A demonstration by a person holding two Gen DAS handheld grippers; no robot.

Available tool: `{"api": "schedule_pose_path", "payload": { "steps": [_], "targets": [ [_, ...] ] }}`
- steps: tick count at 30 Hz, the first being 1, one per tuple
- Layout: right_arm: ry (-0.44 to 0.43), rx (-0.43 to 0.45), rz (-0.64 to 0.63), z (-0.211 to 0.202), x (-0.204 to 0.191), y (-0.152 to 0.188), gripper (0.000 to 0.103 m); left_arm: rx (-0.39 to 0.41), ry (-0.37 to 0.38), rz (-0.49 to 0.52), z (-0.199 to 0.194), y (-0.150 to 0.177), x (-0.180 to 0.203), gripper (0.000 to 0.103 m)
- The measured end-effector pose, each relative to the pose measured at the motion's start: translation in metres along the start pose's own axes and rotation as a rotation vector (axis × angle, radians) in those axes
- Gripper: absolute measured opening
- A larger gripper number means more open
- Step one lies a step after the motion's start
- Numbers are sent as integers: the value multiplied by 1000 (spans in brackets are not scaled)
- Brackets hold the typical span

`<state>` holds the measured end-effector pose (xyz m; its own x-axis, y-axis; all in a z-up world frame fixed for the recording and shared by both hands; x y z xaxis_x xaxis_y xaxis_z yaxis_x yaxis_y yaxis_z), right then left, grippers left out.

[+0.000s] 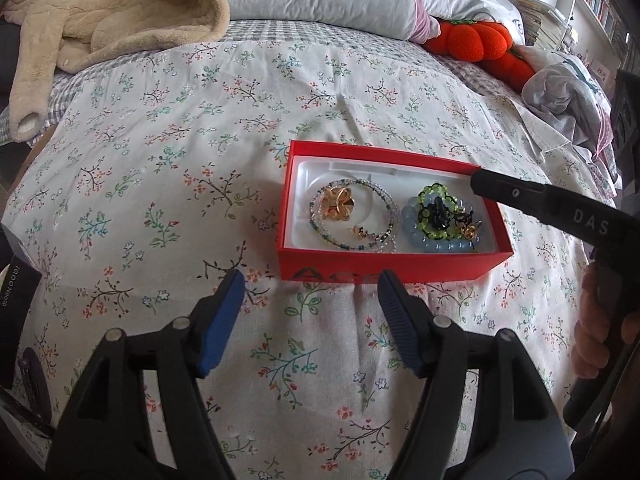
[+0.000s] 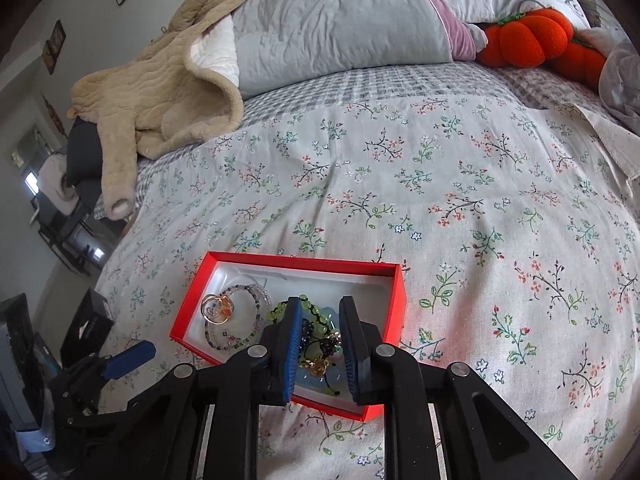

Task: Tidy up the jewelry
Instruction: 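Lower both pieces into the red box, open both tools and withdraw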

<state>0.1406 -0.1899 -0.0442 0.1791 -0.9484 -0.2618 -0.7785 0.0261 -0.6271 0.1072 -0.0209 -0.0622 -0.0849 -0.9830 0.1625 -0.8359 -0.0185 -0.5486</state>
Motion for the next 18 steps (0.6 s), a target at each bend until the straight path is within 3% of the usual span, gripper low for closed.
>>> {"api": "schedule_pose_path", "payload": {
  "steps": [1,3,9,16,18],
  "targets": [
    [3,1,-1,-3,0,0,49,-5,-10,-4,0,1,-2,72],
    [4,27,1,-12,0,1,63,-9,-28,-7,-2,4,-4,76],
    [51,20,-36,-37,-5,16,64,4,-67,4,-15,13,-6,83],
    [100,-4,-41,-59,-7,40,79,-2,-91,-6,-28,24,-7,102],
    [109,-13,-32,-65,-9,46,85,-14,-103,-2,-30,27,-7,102]
  ]
}}
Point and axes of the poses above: each gripper's, at about its wrist camera, not at the fingertips, and z roughly the way its jaws point, x to its right, y to its underside, the point moved 7 cm from there along z, roughly the way its jaws point, and after that the axes turned 6 degrees about -z, right-handed, at the moved point
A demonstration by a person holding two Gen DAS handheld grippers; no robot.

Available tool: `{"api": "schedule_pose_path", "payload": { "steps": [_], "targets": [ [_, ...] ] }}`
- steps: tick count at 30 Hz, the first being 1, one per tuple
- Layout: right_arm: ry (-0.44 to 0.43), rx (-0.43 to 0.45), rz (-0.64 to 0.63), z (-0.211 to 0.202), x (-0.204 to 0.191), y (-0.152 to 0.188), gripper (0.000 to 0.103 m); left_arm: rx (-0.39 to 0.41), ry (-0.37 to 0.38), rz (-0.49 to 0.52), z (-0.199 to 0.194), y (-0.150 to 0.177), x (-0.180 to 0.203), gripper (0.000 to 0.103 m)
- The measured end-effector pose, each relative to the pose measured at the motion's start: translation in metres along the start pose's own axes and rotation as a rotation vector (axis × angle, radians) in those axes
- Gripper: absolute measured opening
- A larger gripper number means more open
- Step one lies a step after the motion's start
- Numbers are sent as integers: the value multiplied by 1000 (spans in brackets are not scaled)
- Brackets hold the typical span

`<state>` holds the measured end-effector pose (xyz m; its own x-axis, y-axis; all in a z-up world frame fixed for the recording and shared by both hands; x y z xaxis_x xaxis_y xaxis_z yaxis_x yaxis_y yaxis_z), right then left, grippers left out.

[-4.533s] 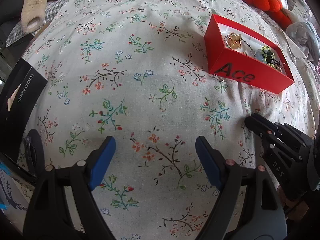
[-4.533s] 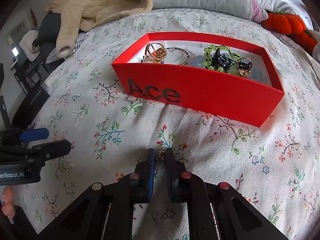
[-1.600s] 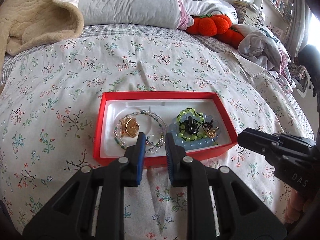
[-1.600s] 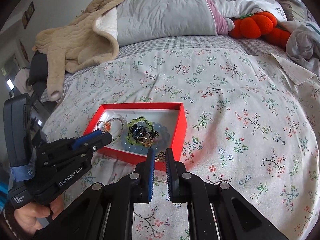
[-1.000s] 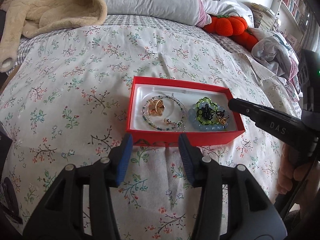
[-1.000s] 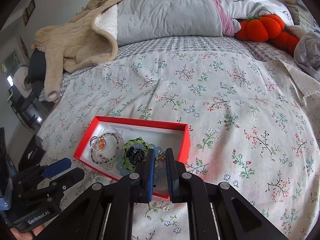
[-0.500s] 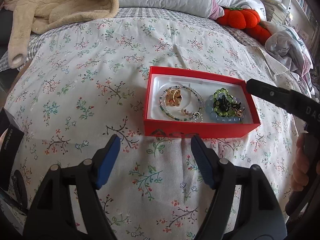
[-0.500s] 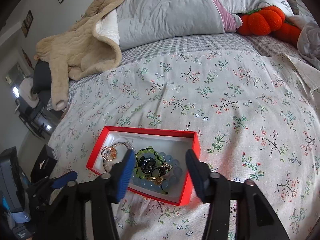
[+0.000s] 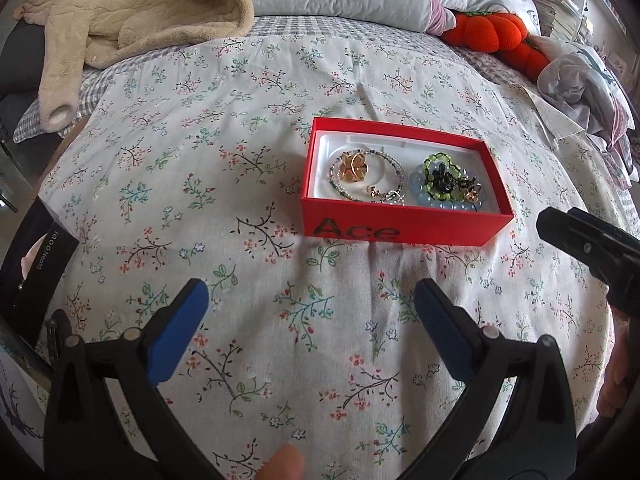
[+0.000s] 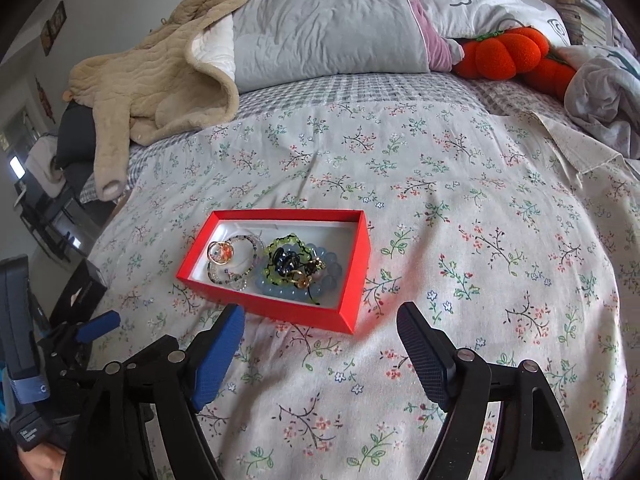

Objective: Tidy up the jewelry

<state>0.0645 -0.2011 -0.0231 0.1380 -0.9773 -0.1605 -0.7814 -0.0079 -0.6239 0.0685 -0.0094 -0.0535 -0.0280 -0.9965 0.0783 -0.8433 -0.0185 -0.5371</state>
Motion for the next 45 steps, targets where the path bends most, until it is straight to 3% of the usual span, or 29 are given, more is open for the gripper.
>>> {"api": "schedule_pose_path", "payload": {
  "steps": [2,6,13,20,45],
  "targets": [
    [16,-6,7,-6,-1,7,87,-5,-2,0,-2,4,-1,102],
    [91,-24,5,-16,-3,22,103,-11,-9,-10,-6,11,-4,102],
    [163,-54,-38,-15,-10,43,103,-9,-46,-10,-10,18,-12,102],
    [153,-101,-32,-1,-12,51,103,-12,-63,-4,-6,20,-13,102],
    [163,-127,-22,8,-12,54,103,19,-78,11,-8,18,-8,102]
  ]
}}
Point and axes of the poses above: each gripper's, at about its wrist camera, not at the fingertips, and z roughly the way its jaws point, x to its right, y to its underside, the point moved 7 cm from there along z, roughly the way its jaws point, and after that the axes turned 6 degrees about -z, right-handed, at the moved point
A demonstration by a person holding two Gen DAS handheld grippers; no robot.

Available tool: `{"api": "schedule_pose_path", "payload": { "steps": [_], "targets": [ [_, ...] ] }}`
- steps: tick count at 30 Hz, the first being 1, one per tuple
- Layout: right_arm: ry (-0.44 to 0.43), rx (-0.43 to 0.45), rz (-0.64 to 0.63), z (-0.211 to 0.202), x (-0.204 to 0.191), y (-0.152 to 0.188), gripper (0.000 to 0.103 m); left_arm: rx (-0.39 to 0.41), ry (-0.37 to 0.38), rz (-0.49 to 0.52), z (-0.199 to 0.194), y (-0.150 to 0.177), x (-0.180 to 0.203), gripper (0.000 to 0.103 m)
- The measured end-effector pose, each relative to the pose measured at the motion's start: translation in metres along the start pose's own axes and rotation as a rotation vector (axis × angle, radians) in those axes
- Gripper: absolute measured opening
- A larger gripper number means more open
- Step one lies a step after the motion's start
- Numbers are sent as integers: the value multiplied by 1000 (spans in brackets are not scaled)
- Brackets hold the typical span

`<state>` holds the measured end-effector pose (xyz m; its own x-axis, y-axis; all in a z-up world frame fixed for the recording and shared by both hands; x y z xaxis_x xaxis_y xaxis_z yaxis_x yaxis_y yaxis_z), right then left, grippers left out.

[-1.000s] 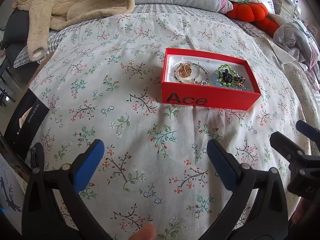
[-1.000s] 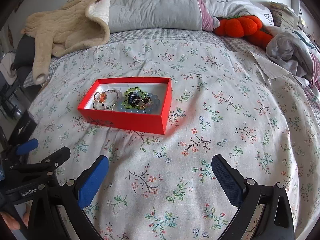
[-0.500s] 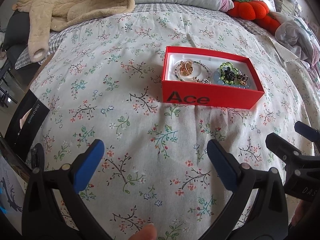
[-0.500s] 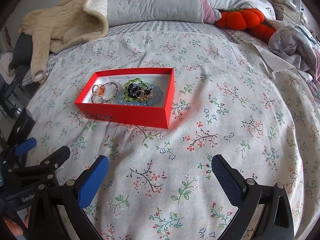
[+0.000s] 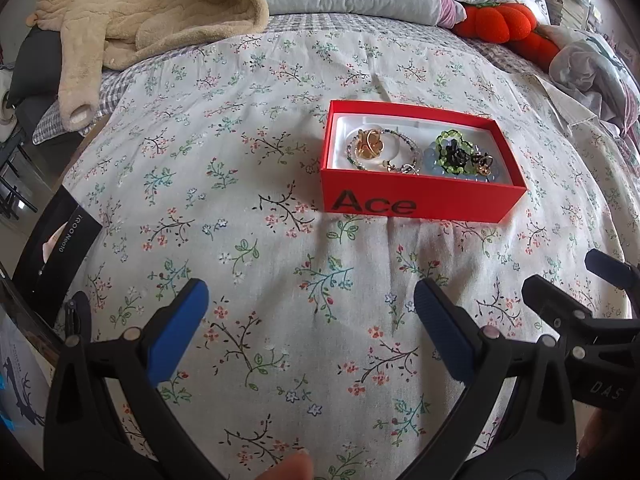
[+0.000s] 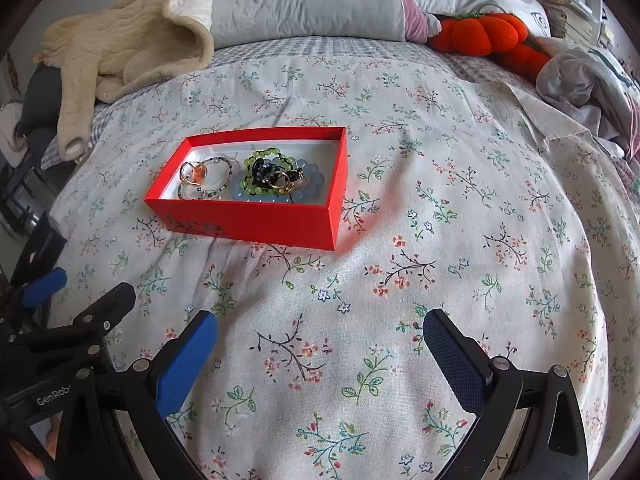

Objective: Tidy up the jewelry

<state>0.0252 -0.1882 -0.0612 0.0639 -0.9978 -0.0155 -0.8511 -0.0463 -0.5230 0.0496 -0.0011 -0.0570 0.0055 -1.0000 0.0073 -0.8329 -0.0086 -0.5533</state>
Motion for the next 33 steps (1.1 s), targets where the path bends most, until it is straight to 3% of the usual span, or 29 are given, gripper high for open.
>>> {"api": "schedule_pose_path", "payload": {
  "steps": [33],
  "targets": [
    [17,0,2,1,1,0,103,8,-23,6,1,2,-1,102]
  ]
}}
Point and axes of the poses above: each gripper's, at about its wrist camera, not at the fingertips, and z roughly the way its jaws point, x to its right, y to its underside, the point moved 7 cm from there along z, roughly the way its jaws point, and after that the axes turned 6 degrees about -z, right-handed, at the moved point
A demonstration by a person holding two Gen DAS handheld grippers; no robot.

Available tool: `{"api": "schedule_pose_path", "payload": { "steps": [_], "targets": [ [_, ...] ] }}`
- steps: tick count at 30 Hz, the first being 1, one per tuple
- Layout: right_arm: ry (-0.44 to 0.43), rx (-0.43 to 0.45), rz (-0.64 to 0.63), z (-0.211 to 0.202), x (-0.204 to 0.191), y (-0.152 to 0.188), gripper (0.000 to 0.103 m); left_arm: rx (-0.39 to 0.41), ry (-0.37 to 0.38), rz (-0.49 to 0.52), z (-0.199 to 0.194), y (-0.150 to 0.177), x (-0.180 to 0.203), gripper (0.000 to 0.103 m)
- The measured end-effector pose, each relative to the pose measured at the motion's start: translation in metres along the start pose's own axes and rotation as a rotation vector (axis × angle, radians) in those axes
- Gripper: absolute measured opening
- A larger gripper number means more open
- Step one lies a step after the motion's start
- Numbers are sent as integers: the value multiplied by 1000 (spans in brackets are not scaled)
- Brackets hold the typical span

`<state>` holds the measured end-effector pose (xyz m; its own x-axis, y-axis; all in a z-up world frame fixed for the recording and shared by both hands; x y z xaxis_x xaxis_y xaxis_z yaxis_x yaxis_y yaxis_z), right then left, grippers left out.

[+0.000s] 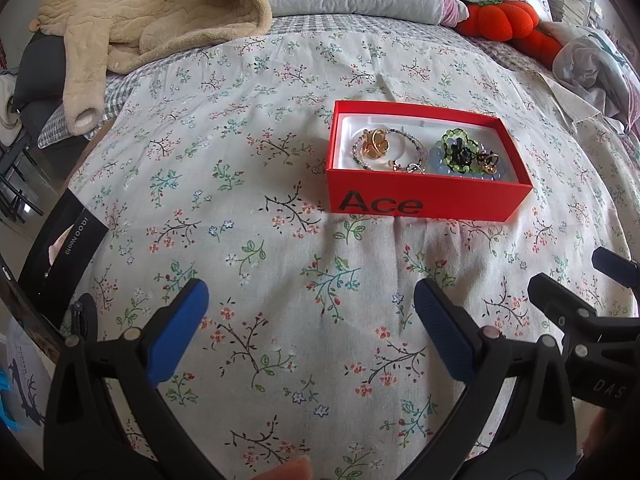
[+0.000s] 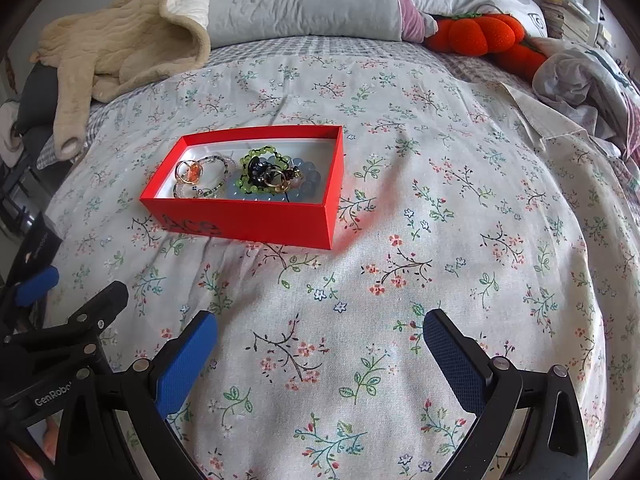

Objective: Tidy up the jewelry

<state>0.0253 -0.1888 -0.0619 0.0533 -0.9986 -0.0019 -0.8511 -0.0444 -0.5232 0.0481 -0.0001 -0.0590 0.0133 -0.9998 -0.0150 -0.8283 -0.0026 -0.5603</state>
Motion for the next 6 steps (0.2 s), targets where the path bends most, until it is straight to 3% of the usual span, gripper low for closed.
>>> {"api": "schedule_pose_path", "payload": {
  "steps": [6],
  "targets": [
    [12,-1,0,2,0,2,103,-6,-7,8,4,4,-2,102]
  ]
}}
Point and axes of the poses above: each gripper's, at about its wrist camera, not at the fingertips, and z roughly the way its jaws point, x to its right, y to its underside, the point moved 7 cm from there along z, roughly the way its jaws point, and after that the axes turned 6 degrees about -z, right-handed, at the moved point
